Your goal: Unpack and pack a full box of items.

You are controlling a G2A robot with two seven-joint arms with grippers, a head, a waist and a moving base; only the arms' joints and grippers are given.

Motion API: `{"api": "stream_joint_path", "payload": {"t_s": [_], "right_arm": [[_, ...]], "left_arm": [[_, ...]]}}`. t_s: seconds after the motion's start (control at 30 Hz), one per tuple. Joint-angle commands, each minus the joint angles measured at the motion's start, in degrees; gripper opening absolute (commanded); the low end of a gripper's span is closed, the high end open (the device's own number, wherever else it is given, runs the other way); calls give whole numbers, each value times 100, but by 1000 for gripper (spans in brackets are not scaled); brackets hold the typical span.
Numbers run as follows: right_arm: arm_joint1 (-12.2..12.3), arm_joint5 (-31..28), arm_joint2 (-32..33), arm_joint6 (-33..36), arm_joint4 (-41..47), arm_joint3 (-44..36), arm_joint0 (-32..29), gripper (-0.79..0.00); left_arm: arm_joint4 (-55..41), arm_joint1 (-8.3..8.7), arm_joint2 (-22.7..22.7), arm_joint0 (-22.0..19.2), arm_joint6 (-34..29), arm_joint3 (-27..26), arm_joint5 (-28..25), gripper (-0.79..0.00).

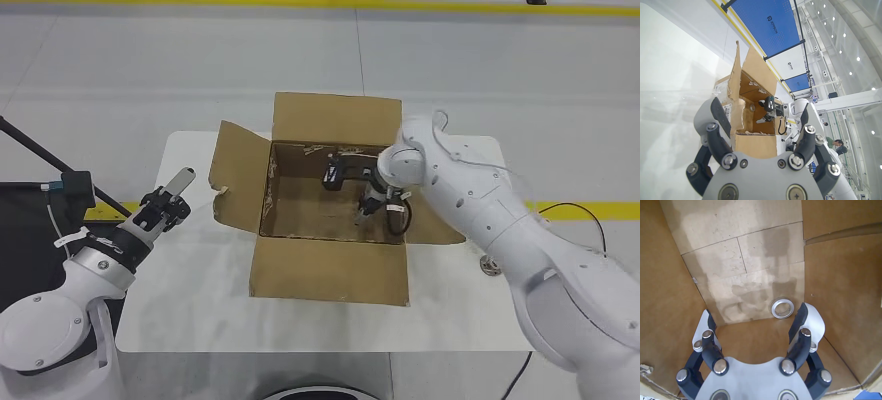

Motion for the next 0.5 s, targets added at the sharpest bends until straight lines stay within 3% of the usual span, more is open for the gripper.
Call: {"api": "stream_joint_path", "payload": {"t_s": [0.0, 0.47], "right_arm": [[-80, -22, -49, -22, -31, 129, 10, 0], [-658, 200, -200, -100, -221, 1006, -118, 0]], "left_arm": [[0, 0, 0, 0, 0, 0, 0, 0], [0, 0, 0, 0, 0, 0, 0, 0]]}}
